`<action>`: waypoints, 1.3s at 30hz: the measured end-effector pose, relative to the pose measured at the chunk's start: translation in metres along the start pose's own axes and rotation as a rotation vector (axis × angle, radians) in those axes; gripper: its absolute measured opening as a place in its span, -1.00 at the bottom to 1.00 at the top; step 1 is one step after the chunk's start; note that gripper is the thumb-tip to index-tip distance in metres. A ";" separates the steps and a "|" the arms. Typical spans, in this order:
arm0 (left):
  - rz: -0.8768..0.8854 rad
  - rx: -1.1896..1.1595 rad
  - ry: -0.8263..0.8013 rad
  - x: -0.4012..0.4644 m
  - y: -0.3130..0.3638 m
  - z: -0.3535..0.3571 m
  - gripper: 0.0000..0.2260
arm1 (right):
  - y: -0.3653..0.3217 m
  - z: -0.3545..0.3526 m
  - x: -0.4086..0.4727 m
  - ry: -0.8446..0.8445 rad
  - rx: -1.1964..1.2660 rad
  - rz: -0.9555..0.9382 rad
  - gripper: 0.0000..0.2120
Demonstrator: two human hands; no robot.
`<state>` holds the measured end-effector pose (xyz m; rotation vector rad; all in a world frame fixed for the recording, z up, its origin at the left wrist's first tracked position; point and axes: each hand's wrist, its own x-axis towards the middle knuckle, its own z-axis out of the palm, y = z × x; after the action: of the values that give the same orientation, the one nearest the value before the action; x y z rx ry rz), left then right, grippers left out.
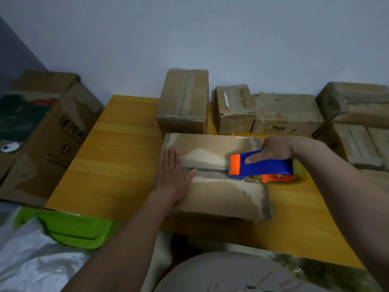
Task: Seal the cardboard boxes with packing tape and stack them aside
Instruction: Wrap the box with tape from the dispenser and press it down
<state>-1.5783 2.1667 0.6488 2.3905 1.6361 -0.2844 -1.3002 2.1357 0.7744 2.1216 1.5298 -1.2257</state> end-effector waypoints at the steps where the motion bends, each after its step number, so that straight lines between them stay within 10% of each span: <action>1: -0.009 -0.006 -0.008 -0.001 0.001 -0.002 -0.25 | 0.000 0.000 0.001 -0.004 0.017 -0.002 -0.49; 10: 0.275 0.019 -0.020 -0.017 0.057 0.012 -0.35 | 0.002 -0.001 0.008 -0.016 0.040 -0.025 -0.50; 39: 0.093 0.050 -0.096 -0.019 0.087 0.006 -0.25 | 0.089 -0.003 -0.006 0.002 0.148 -0.001 -0.54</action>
<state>-1.5043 2.1173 0.6553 2.4400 1.4889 -0.4213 -1.2222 2.0965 0.7580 2.2135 1.4830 -1.3772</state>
